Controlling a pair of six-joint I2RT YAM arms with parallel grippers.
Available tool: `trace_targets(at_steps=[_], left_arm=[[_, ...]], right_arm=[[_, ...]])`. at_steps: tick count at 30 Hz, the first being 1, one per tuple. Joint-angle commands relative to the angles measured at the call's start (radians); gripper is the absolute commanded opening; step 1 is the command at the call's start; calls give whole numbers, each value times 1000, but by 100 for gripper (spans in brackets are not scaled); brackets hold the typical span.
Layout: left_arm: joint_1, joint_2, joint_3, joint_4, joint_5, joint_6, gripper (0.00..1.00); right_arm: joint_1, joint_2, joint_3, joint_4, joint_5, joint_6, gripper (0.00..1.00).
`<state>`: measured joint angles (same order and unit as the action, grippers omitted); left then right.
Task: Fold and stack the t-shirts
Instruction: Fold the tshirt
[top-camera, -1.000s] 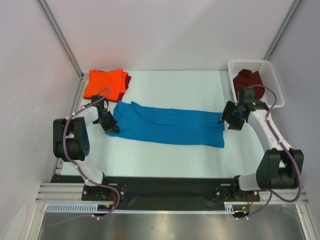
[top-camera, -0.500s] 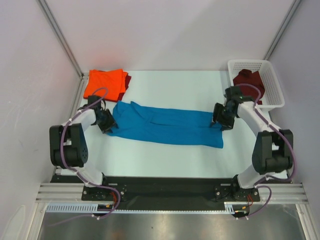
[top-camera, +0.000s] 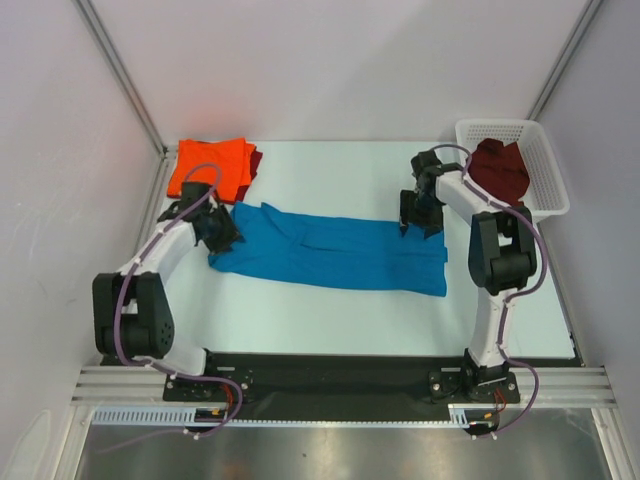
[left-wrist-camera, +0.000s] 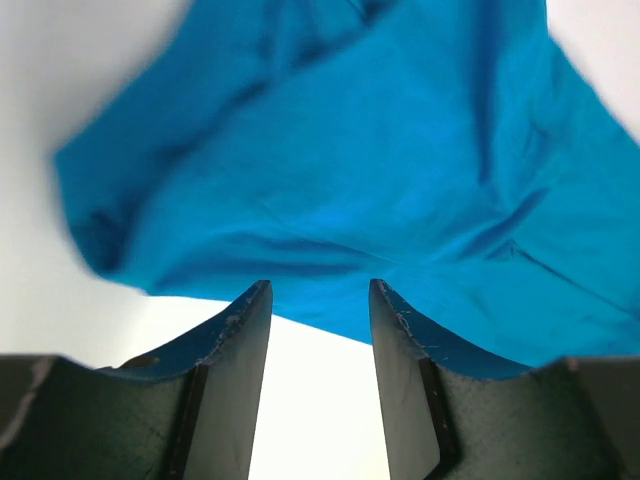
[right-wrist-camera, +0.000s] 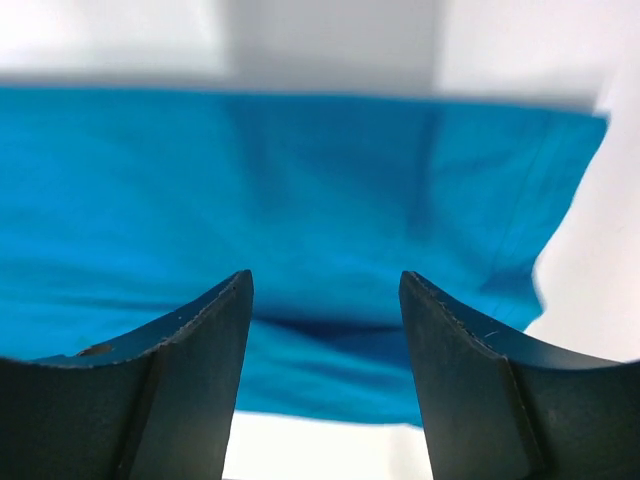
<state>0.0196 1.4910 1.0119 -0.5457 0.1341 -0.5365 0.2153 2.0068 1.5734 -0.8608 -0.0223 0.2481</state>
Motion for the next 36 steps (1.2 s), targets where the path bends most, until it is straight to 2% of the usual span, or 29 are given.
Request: trace_targets(at_steps=[1, 5, 14, 20, 25, 29, 32, 36], left_arm=[[-102, 51, 34, 27, -10, -72, 49], [-147, 150, 74, 23, -45, -138, 50], [-156, 340, 93, 27, -13, -169, 51], [-150, 270, -67, 39, -28, -165, 52], [-150, 138, -137, 23, -34, -140, 53], [-149, 35, -159, 10, -53, -120, 54], [-150, -35, -109, -3, -73, -88, 54], [-150, -92, -12, 23, -90, -39, 55]], right_arm=[[10, 49, 86, -46, 99, -58, 66], [10, 72, 79, -37, 101, -56, 66], [6, 1, -165, 49, 133, -15, 66], [-7, -83, -323, 71, 136, 16, 66], [-20, -163, -411, 65, 131, 40, 67], [-19, -195, -380, 51, 142, 14, 67], [9, -194, -265, 8, 179, 22, 67], [120, -180, -64, -40, 174, 60, 69]])
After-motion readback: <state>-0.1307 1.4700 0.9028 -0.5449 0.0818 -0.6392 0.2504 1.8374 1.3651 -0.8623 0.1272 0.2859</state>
